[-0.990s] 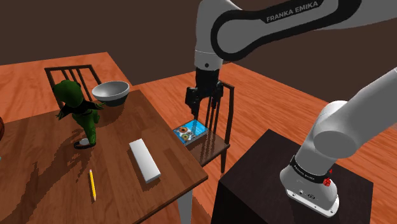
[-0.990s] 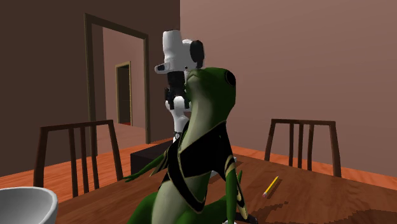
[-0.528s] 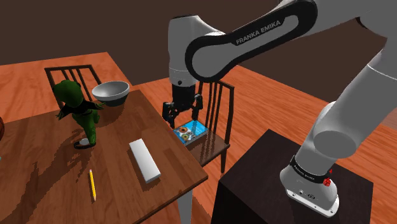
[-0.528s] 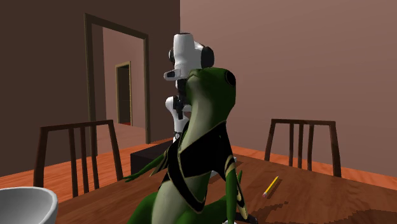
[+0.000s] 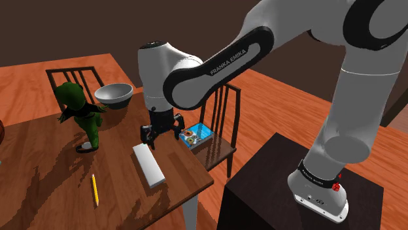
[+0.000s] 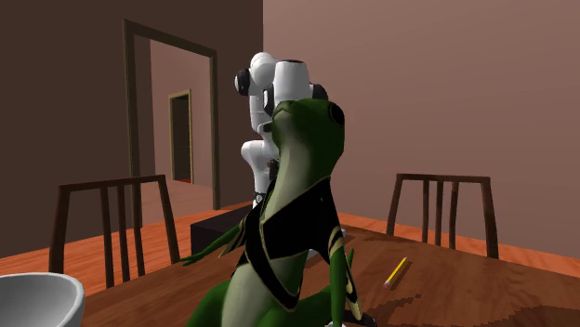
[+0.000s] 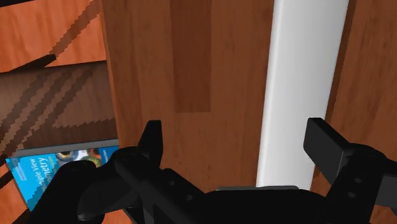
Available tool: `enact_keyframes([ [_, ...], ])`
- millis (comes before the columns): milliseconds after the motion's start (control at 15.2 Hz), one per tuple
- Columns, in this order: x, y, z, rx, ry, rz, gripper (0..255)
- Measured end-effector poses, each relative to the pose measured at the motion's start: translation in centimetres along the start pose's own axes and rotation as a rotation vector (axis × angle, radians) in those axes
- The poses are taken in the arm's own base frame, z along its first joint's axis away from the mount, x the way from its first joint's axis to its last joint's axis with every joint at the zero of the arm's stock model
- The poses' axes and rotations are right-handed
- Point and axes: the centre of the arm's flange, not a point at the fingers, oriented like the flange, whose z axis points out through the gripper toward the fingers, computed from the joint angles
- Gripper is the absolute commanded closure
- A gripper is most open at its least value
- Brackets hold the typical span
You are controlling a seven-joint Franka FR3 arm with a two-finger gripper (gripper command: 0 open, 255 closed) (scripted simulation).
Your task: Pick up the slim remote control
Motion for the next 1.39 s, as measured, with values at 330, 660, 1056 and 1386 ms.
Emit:
enact_keyframes([
  [330,1.8,-5.8,2.9,-0.015,0.016,0.008,0],
  [660,2.0,-7.5,5.9,-0.022,0.022,0.011,0],
  [1056,2.0,-7.4,8.2,-0.021,0.022,0.011,255],
  [1386,2.0,-7.4,8.3,-0.02,0.024,0.011,255],
])
